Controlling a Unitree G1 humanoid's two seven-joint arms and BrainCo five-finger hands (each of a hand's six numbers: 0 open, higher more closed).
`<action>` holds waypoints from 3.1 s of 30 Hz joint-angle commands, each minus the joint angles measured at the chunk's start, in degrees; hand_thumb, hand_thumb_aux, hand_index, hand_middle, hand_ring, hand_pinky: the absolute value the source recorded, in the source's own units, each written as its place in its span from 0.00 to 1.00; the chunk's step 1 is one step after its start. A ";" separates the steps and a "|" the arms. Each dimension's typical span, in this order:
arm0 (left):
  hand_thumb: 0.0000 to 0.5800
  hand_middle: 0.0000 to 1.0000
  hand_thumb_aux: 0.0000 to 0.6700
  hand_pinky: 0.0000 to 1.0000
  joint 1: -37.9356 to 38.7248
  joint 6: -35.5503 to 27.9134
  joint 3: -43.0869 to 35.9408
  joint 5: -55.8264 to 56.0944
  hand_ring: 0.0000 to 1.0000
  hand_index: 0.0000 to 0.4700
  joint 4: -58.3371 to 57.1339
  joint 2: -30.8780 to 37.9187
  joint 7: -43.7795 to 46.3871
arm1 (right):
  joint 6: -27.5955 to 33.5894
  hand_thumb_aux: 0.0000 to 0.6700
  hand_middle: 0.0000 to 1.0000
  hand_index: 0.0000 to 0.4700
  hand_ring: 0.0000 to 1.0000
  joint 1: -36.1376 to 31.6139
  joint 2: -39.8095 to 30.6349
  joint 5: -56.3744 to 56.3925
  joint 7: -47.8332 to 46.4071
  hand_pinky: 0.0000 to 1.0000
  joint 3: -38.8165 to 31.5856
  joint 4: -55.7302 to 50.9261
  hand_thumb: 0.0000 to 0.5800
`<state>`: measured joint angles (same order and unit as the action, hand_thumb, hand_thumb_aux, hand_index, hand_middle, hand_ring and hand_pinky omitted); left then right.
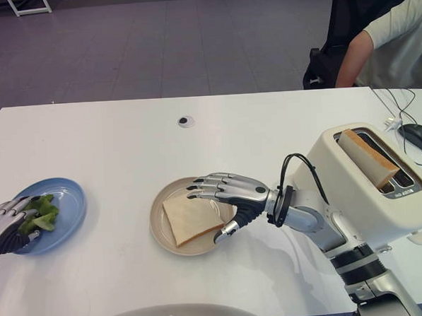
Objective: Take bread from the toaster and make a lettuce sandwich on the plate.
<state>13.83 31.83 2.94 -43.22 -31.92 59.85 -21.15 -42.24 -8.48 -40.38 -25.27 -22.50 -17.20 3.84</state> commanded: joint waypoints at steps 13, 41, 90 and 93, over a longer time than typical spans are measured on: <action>1.00 0.00 1.00 0.00 13.01 -9.47 23.11 3.06 0.00 1.00 43.37 -2.94 5.80 | 2.32 0.00 0.00 0.00 0.00 -0.50 2.01 1.65 8.95 0.00 11.99 -3.08 0.00; 0.37 0.00 0.20 0.00 -15.11 -16.38 -30.95 -30.90 0.00 0.20 46.74 -29.66 18.73 | -0.76 0.00 0.00 0.00 0.00 -0.04 1.05 -1.09 13.41 0.00 13.71 -11.64 0.00; 0.00 0.00 0.00 0.00 7.44 -2.02 -12.83 13.54 0.00 0.00 53.28 -43.08 11.26 | 18.96 1.00 0.00 1.00 0.00 22.45 -22.14 10.07 -9.03 0.00 49.34 -4.30 1.00; 0.00 0.00 0.00 0.00 7.41 -1.83 -12.64 12.74 0.00 0.00 52.90 -43.20 11.30 | 22.38 1.00 0.00 1.00 0.00 20.87 -20.85 13.02 -9.39 0.00 49.57 -3.02 1.00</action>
<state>21.44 29.85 -10.25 -29.42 21.89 16.71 -10.33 -22.15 14.43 -62.36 -14.94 -31.52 32.50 -0.33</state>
